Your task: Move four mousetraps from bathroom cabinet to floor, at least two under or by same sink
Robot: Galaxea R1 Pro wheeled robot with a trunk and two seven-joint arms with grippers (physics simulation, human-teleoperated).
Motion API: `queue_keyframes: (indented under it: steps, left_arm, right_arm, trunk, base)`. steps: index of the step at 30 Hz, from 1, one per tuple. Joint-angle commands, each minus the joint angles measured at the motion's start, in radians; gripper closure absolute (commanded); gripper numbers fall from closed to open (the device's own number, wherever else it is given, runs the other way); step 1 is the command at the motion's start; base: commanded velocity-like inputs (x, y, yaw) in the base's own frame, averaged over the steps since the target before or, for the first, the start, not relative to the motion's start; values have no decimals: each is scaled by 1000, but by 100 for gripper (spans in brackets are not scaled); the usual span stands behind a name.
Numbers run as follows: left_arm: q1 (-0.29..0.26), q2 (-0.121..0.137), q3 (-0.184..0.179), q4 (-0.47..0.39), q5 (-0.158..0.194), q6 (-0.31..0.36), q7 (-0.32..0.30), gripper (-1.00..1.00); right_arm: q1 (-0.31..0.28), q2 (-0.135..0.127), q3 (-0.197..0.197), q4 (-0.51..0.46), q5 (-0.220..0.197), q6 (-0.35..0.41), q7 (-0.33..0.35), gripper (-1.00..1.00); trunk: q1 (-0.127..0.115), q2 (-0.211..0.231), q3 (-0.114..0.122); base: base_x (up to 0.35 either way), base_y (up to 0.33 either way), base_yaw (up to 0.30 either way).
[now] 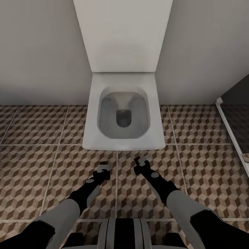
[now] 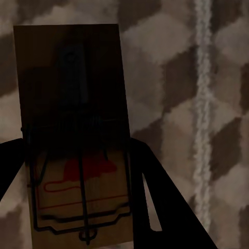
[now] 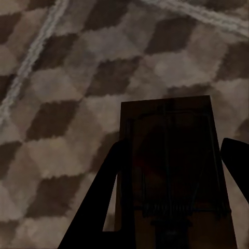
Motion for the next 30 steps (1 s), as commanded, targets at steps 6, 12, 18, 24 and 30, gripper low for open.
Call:
queue_keyframes:
  steps: [6,12,18,24,30]
  left_arm:
    - [-1,1,-9,0,8,-3,8,100]
    - [-1,1,-9,0,8,-3,8,-100]
    - [-1,1,-9,0,8,-3,8,-100]
    - [-1,1,-9,0,8,-3,8,-100]
    - [-1,1,-9,0,8,-3,8,-100]
  right_arm:
    - [0,0,-4,1,9,-3,2,100]
    - [0,0,-3,1,8,-3,2,100]
    - [0,0,-3,1,9,-3,2,100]
    - [0,0,-3,1,9,-3,2,100]
    - [0,0,-5,1,9,-2,1,100]
  trunk:
    - [0,0,0]
    - [0,0,0]
    - [0,0,0]
    - [0,0,0]
    - [0,0,0]
  base:
    - [0,0,0]
    - [0,0,0]
    - [0,0,0]
    - [0,0,0]
    - [0,0,0]
